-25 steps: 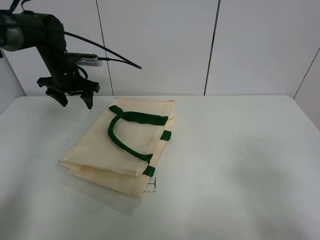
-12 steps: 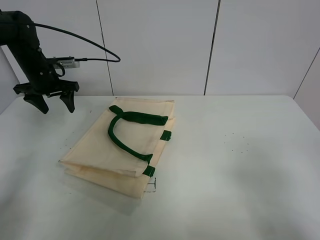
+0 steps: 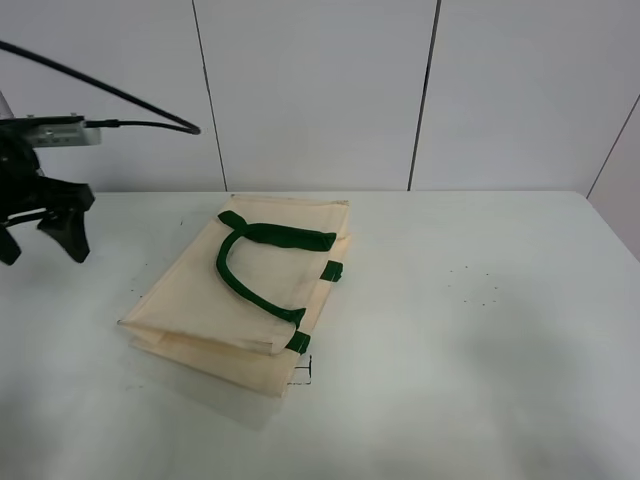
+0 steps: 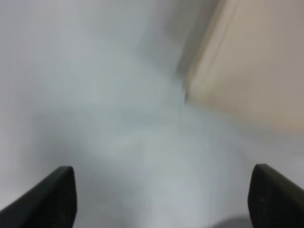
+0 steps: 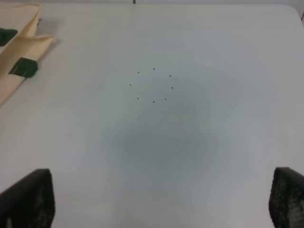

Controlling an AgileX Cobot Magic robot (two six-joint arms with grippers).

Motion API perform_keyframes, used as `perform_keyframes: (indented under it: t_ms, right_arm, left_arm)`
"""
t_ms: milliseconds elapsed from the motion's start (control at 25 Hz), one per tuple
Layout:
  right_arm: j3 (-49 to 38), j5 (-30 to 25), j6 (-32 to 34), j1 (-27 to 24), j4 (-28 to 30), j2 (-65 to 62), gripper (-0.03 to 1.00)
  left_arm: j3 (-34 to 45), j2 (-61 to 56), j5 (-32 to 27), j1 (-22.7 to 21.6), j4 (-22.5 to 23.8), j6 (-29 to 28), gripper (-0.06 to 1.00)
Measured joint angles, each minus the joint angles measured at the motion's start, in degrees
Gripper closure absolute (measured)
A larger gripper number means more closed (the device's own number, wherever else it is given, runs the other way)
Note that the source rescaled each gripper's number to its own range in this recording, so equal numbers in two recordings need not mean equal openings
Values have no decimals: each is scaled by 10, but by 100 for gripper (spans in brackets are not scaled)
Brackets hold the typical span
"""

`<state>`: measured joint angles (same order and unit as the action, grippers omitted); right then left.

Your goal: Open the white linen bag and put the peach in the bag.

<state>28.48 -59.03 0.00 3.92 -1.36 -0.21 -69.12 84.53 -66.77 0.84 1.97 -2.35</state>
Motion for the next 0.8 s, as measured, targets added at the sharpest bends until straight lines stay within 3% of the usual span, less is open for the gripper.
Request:
perform_keyframes:
  t_ms: [360,800]
  right_arm:
    - [0,0,0,0,0,0,-3]
    - [0,0,0,0,0,0,-3]
  left_arm:
    - [269,-313,4,0,14,0,-6]
    - [406,-628,65,0,-12,10,-6]
